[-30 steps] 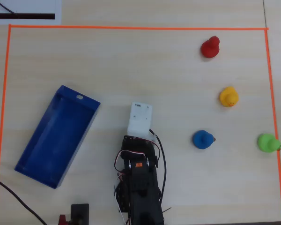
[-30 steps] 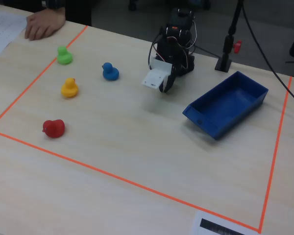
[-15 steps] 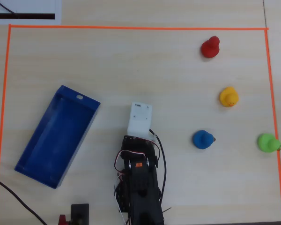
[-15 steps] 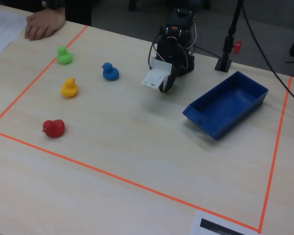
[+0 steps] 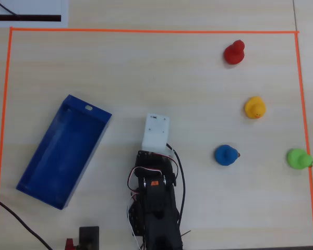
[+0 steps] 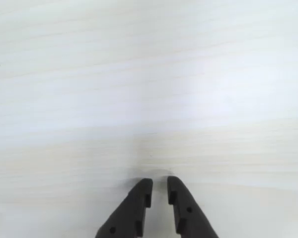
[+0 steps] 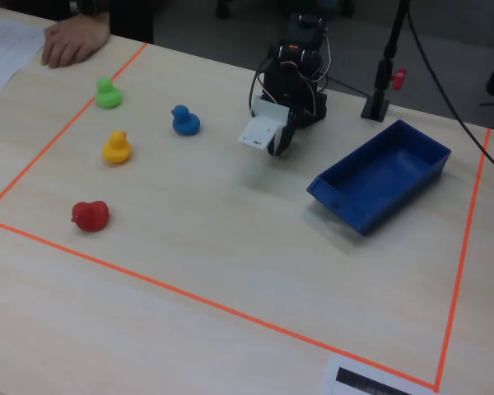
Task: Grasp yellow duck and put it into box.
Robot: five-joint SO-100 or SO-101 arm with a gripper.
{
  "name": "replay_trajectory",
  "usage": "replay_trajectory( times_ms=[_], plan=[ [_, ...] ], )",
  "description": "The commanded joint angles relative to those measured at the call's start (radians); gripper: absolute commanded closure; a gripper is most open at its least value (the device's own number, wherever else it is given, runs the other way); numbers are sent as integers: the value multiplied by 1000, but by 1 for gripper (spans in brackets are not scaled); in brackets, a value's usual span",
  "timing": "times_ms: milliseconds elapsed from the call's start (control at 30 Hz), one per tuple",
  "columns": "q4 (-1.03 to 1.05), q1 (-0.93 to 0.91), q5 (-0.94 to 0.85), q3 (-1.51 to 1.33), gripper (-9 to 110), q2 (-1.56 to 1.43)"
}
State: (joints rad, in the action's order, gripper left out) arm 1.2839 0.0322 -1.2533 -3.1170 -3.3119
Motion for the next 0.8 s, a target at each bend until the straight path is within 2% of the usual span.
replay_trajectory(
  times_ms=[0, 767],
  plan=[
    [25, 2, 9, 6, 101, 0],
    [15, 2, -32, 6, 101, 0]
  ],
)
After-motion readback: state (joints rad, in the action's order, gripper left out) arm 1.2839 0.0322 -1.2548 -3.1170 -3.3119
